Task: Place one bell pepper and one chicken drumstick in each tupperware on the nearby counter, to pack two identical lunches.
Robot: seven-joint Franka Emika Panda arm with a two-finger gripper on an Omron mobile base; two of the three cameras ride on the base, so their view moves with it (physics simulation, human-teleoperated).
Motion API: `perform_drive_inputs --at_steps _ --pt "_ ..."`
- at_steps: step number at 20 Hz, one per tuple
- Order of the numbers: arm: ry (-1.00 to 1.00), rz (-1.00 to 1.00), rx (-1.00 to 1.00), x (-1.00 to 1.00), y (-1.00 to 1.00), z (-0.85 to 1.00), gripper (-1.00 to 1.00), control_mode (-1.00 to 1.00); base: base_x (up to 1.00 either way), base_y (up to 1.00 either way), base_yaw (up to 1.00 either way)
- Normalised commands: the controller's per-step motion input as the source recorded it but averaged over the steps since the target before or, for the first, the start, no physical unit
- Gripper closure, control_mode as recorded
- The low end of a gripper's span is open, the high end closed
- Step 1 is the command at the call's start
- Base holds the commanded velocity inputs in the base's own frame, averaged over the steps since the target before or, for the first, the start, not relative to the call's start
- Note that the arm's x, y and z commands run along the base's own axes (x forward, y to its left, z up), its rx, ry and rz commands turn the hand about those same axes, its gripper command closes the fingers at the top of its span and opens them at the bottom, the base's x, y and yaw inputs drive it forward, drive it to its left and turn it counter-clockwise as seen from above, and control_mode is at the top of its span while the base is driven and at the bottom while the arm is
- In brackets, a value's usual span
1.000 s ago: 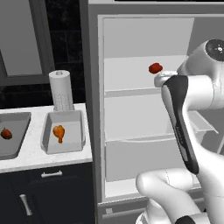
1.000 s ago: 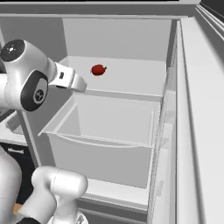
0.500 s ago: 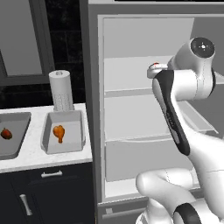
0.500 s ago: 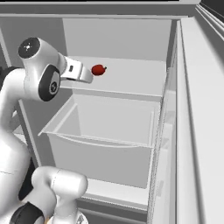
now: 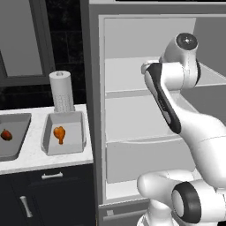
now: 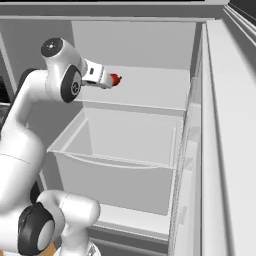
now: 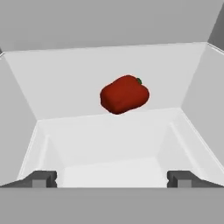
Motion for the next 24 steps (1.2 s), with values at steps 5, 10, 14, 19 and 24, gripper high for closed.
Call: perform_drive_inputs --at_steps 5,10,14,19,24 --pt "0.1 0.0 0.0 0.61 -0.03 -0.16 -1.0 -1.0 0.0 0.0 0.0" --pt "0.05 0.0 0.0 0.44 -0.08 -0.24 -1.0 -1.0 0.0 0.0 0.0" --pt "0.0 0.0 0.0 0.36 -0.15 -0.17 -1.0 -1.0 0.0 0.0 0.0" --pt "0.0 0.0 0.0 0.37 -0.13 -0.02 -1.0 -1.0 0.0 0.0 0.0" --pt "0.0 0.0 0.0 0.43 0.0 0.0 -1.0 -1.0 0.0 0.0 0.0"
